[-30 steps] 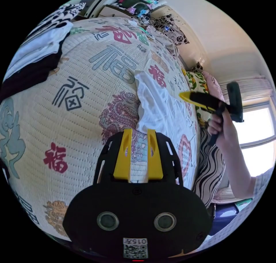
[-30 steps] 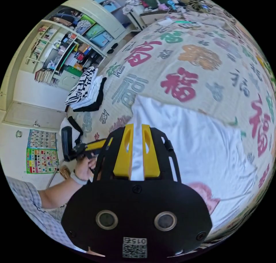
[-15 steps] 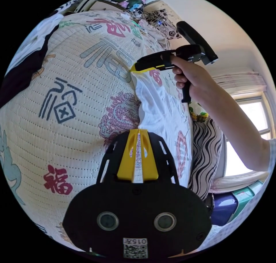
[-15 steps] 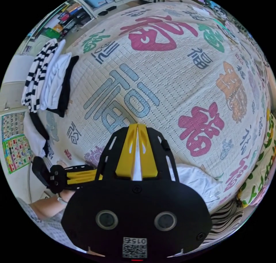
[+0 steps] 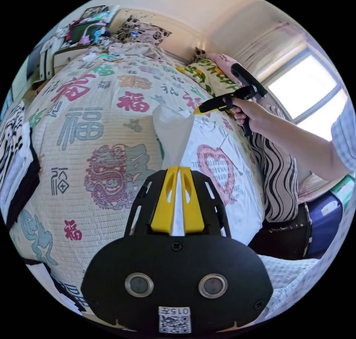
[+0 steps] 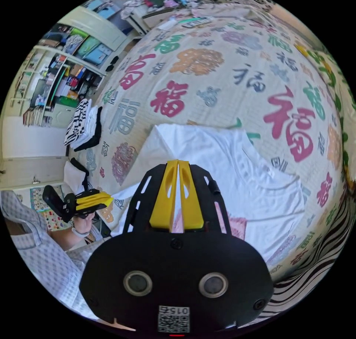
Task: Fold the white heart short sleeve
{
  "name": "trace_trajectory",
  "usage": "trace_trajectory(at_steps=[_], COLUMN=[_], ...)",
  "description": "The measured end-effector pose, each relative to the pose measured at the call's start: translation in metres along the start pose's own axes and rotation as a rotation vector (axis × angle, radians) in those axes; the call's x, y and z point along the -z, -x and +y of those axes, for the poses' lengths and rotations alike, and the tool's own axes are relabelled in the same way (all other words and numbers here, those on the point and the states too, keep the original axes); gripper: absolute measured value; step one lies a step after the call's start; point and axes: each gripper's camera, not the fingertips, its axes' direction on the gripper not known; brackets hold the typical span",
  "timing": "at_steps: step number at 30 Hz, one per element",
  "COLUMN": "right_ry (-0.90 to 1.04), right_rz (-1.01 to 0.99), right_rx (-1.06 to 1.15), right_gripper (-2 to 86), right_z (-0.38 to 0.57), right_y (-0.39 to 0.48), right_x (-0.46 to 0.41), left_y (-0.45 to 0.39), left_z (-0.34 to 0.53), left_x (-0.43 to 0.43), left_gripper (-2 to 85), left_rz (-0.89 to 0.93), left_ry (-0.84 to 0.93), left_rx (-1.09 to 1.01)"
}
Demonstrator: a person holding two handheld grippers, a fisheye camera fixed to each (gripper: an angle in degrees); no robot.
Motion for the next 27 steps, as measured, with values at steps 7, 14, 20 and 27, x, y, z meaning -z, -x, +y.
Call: trace_trajectory(at_steps=[7,14,20,27], right_ry=[0.000,0.112,-0.006,0.065], right_rz=[0.026,0.077,0.096,-0.052], right_rx=[-0.106,-0.162,-0.164,0.128], right_gripper=[-0.7,-0.9,-0.5,-0.6], right_z=[0.040,0.062,0.067,0.015], right_y=[-0.053,-0.091,-0.103,-0.072], right_x=[-0.010,-0.033,-0.008,-0.065], left_y=[-0.076,-0.105,-0.090,-0.056], left_z=[-0.006,-0.012,-0.023,-0.046], left_x=[-0.077,-0.146,-0.134,-0.193], left_gripper=[-0.5,-0.3,0.3,0.0], left_rz=[-0.096,-0.091,-0.045,-0.114], left_ry=[0.132,0.297,0.224,0.273], left_rx=[-0.189,-0.201,-0.098,-0.024])
